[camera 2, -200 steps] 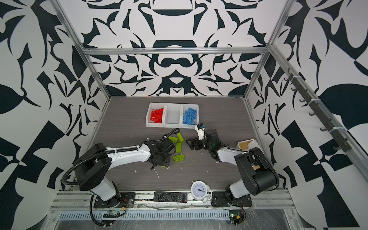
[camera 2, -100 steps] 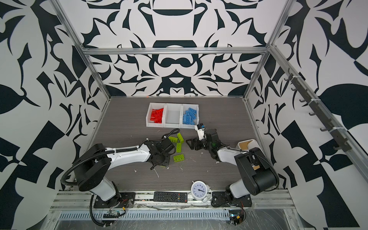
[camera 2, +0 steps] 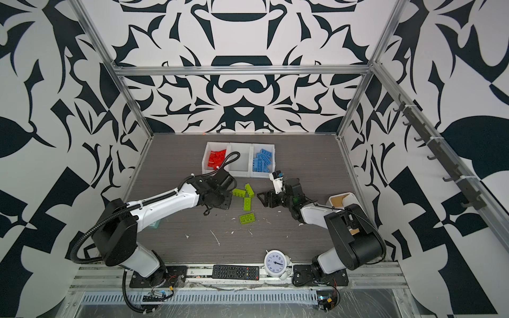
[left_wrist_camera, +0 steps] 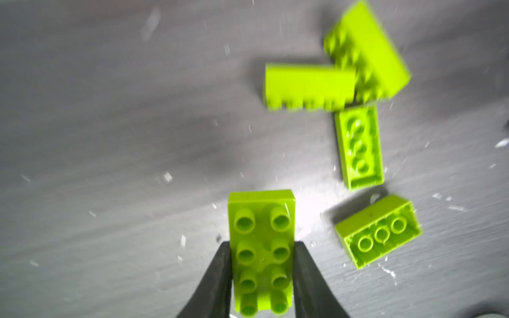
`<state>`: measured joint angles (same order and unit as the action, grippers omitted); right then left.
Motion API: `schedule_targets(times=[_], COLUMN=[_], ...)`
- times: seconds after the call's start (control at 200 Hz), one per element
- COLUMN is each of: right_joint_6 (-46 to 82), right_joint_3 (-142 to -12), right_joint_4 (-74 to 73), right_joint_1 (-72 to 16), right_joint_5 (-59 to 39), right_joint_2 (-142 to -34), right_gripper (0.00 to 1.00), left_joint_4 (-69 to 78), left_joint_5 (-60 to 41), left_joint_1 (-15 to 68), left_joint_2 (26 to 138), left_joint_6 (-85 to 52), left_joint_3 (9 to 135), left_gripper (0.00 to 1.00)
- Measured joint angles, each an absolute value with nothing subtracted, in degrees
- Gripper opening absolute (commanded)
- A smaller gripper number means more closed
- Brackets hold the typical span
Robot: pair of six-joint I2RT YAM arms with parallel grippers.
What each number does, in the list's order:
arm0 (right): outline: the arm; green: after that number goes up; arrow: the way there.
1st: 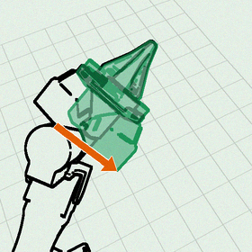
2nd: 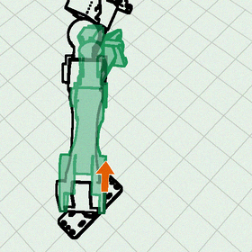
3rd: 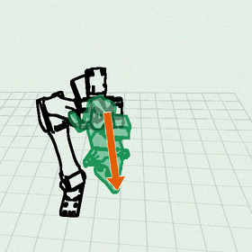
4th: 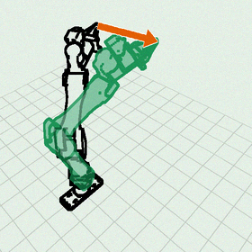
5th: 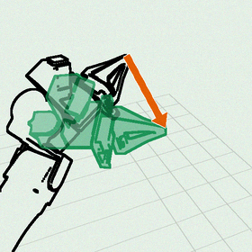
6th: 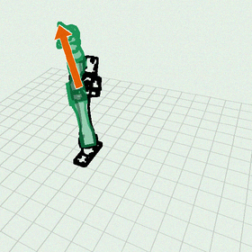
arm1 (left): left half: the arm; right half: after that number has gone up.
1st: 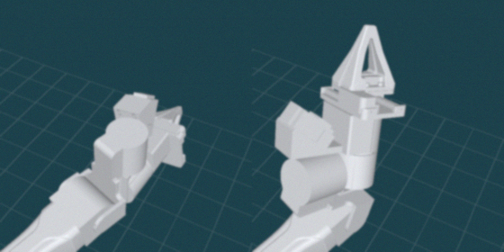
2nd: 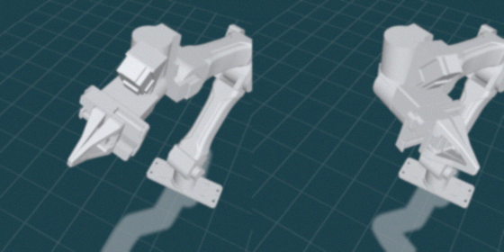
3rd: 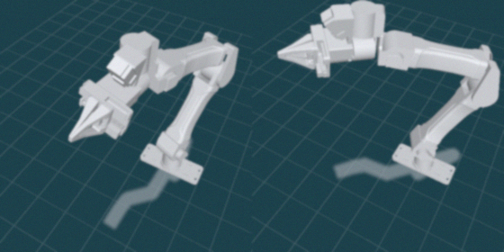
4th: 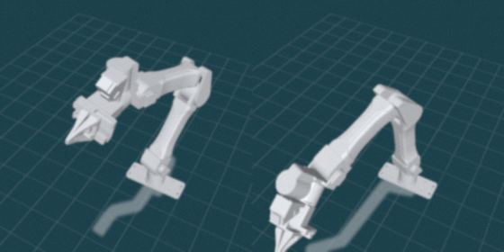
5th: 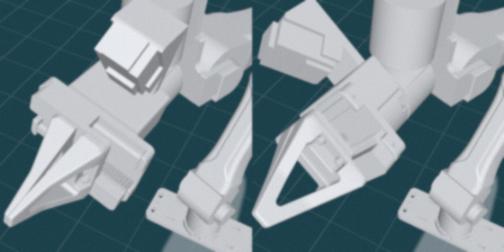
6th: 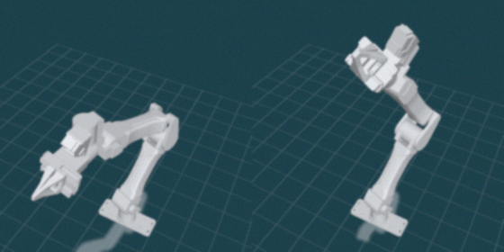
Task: Sort the legos into containers by color
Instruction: 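Lift the lime-green brick and carry it over the empty middle compartment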
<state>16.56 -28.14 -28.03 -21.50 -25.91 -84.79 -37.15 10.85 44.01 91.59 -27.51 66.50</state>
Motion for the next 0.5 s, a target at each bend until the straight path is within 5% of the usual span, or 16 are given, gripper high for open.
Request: schedule_targets(times=[0.5], right_joint_6=[16.5], right_joint_3=[-28.1], right_joint_4=[-27.6], right_joint_1=[-21.5], right_joint_5=[-25.9], right_joint_2=[-84.8], right_gripper=[0.79], left_joint_4=[-33.6], left_joint_5=[6.2], left_joint_1=[36.2], left_joint_2=[115.9], left_joint_6=[-10.3], left_joint_3=[100.6], left_gripper=[0.34])
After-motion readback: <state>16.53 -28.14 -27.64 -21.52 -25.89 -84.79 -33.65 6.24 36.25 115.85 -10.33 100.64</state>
